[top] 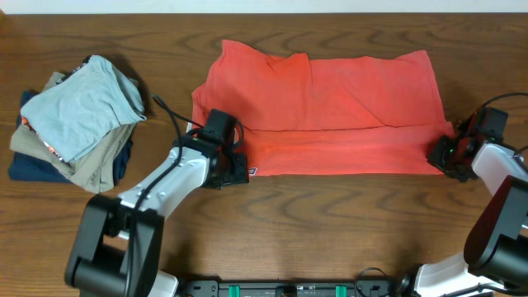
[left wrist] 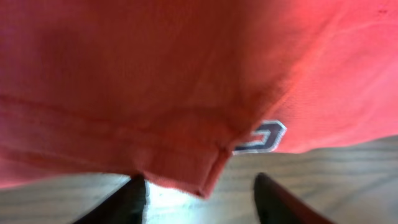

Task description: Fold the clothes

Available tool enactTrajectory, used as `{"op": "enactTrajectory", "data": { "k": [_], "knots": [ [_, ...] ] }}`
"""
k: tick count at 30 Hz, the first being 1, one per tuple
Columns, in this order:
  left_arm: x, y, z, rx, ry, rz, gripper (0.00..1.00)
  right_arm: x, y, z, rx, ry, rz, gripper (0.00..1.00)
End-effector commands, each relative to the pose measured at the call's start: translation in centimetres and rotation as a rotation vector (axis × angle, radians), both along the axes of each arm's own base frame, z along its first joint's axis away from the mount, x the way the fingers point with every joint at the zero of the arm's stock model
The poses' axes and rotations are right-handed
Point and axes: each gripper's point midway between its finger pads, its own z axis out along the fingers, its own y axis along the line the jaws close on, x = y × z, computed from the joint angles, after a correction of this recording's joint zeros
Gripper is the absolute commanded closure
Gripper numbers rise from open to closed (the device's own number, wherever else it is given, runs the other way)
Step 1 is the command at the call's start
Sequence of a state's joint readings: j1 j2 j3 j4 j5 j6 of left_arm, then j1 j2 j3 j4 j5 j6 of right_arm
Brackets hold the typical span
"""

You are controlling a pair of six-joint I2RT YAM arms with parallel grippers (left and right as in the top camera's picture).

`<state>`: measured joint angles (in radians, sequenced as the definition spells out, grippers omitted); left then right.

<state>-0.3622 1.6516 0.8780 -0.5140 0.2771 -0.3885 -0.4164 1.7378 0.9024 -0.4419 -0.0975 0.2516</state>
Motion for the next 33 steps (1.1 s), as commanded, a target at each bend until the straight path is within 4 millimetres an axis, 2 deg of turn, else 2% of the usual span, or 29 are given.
{"op": "enactTrajectory", "data": {
  "k": [1, 3, 4, 16, 21, 23, 26, 28, 30, 31, 33],
  "knots": [
    [0.1, 0.1, -1.3, 0.020, 0.017, 0.011, 0.67, -1.8, 0.6, -1.7, 0.008, 0.072, 0.003, 0.75],
    [0.6, -0.1, -1.3, 0.013, -0.001, 0.011, 0.87, -1.8, 0.6, -1.7, 0.008, 0.072, 0.003, 0.75],
    [0.9, -0.2, -1.1, 0.009, -0.011, 0.012, 0.94, -1.8, 0.6, -1.7, 0.008, 0.073, 0.003, 0.75],
    [3.9, -1.4, 4.9, -0.061, -0.188, 0.015, 0.94, -1.9, 0.5, -1.7, 0.000, 0.075, 0.001, 0.75],
    [4.5, -1.6, 5.8, -0.078, -0.228, 0.018, 0.94, -1.9, 0.5, -1.7, 0.000, 0.075, 0.001, 0.75],
    [5.7, -2.1, 6.5, -0.106, -0.275, 0.041, 0.94, -1.9, 0.5, -1.7, 0.000, 0.075, 0.001, 0.75],
    [8.5, -3.2, 8.4, -0.175, -0.399, 0.078, 0.94, -1.9, 0.5, -1.7, 0.000, 0.075, 0.001, 0.75],
    [9.9, -4.1, 9.9, -0.237, -0.460, 0.097, 0.94, -1.9, 0.5, -1.7, 0.000, 0.075, 0.001, 0.75],
    [10.1, -5.4, 11.0, -0.326, -0.469, 0.088, 0.92, -1.9, 0.5, -1.7, 0.000, 0.075, 0.001, 0.74],
    [10.0, -5.8, 11.2, -0.348, -0.463, 0.078, 0.87, -1.9, 0.5, -1.7, 0.000, 0.075, 0.001, 0.74],
    [9.5, -6.0, 11.0, -0.360, -0.439, 0.066, 0.65, -1.9, 0.5, -1.7, 0.000, 0.075, 0.001, 0.70]
  ]
}}
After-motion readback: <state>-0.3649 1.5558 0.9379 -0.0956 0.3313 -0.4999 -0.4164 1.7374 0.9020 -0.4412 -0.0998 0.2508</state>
